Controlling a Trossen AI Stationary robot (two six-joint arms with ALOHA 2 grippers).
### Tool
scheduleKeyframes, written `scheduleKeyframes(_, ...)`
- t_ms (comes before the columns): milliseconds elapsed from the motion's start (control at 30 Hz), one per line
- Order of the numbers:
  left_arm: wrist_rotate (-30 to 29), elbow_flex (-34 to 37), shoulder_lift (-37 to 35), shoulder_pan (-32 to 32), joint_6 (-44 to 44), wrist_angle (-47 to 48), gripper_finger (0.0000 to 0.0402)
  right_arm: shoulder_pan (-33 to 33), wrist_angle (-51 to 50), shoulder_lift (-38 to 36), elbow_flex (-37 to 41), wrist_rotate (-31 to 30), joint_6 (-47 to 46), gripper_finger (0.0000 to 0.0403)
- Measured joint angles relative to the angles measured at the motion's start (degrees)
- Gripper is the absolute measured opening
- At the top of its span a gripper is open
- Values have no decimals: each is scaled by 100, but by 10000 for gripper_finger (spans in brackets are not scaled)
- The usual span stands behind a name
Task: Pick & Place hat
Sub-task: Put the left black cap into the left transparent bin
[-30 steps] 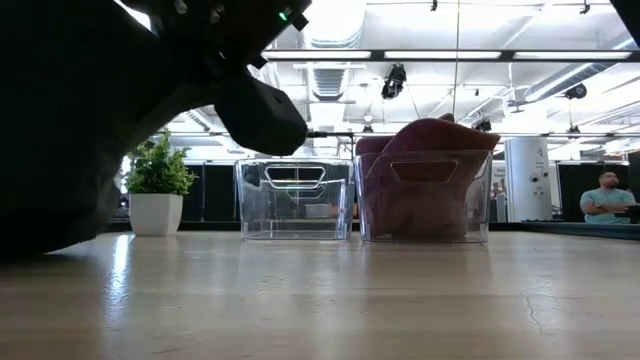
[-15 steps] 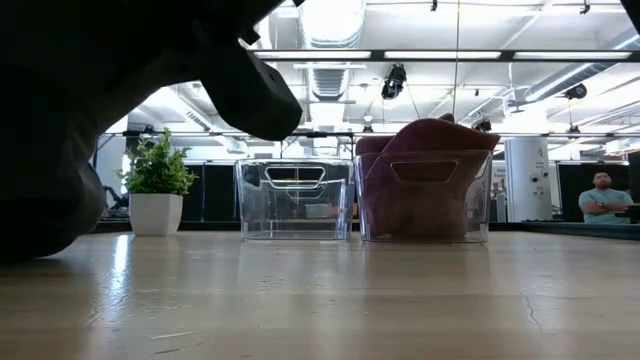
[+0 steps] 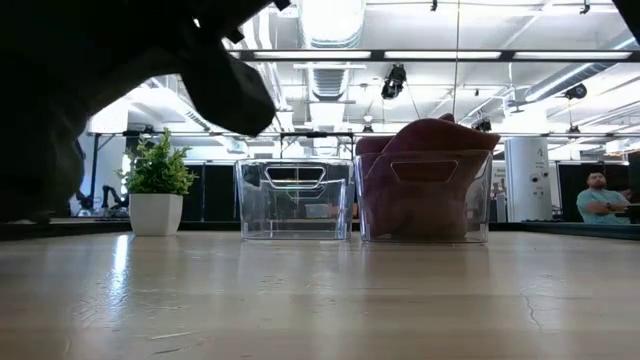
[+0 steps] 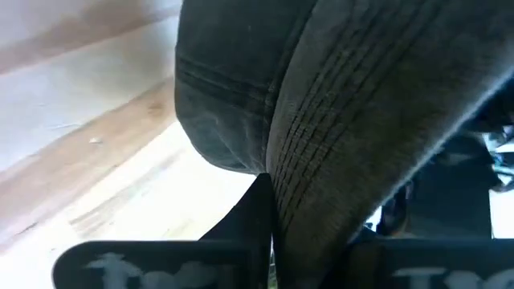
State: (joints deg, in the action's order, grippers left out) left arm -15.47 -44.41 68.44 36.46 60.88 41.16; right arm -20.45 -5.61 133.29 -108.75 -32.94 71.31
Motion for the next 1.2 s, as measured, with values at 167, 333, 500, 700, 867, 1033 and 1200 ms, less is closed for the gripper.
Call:
scheduleKeyframes(167,-169,-135,-12,-9,21,814,211,253,21,104,27,60,-104,13)
scheduleKeyframes(333,-333,-128,8,-10,32,618,211,432,87,326,35,103,43,13)
scheduleKeyframes(500,-523,-109,22,-63,161,521,211,472,42,500,32,40,-101,13)
scheduleKeyframes(700,-216,-216,-103,-37,570,235,211,454,66,503,33,-3,155,13)
scheduleKeyframes(867,21,-511,-274,-34,617,897,211,430,49,503,33,-73,161,13)
scheduleKeyframes(1033,144,-703,-414,-26,784,2184,211,418,-30,514,35,-178,181,13)
scheduleKeyframes(1200,186,-771,-659,-17,851,2747,211,416,-20,511,35,-339,267,13)
